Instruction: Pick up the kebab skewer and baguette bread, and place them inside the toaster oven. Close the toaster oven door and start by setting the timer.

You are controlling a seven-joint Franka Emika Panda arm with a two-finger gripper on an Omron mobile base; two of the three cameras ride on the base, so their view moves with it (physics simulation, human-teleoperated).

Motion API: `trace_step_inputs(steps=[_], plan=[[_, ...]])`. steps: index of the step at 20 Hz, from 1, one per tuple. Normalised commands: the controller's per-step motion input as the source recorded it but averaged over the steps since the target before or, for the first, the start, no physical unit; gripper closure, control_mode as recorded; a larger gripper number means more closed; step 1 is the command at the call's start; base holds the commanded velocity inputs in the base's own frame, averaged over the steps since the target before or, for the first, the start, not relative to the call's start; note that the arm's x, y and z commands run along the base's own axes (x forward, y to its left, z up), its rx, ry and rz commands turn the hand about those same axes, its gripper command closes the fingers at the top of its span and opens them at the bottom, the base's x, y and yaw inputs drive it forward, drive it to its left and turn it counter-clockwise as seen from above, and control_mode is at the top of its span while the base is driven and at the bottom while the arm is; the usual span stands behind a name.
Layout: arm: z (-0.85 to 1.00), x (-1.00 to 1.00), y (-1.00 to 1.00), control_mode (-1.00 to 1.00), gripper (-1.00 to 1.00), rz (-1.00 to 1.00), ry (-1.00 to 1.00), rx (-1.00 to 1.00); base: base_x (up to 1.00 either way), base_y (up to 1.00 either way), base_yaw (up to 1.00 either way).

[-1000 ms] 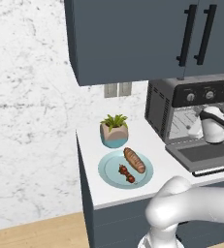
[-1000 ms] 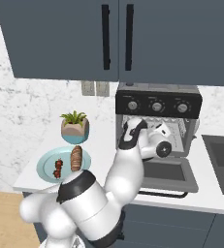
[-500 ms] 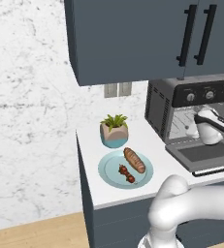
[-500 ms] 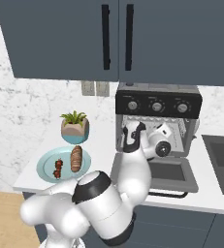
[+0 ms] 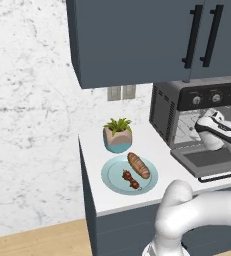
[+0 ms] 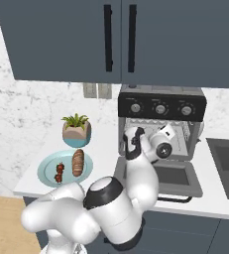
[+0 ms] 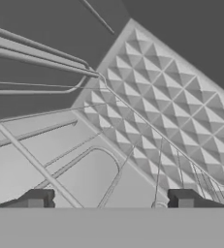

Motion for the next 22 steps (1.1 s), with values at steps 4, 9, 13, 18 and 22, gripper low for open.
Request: trace_step_inputs(steps=[4, 9, 13, 18, 22], plan=[[-0.02, 0.00, 0.00, -1.00, 1.00, -0.01, 0.00, 0.00, 0.00, 0.00, 0.00], [0.00, -0.05, -0.12, -1.00, 1.00, -0.01, 0.00, 0.05, 0.00, 0.00, 0.00], [0.02, -0.44, -0.33, -1.00, 1.00, 0.00, 0.00, 0.06, 0.00, 0.00, 0.00], [0.01, -0.79, -0.43, -1.00, 1.00, 0.00, 0.02, 0.04, 0.00, 0.00, 0.00], [0.09, -0.93, -0.46, -1.00, 1.00, 0.00, 0.06, 0.01, 0.00, 0.00, 0.00]])
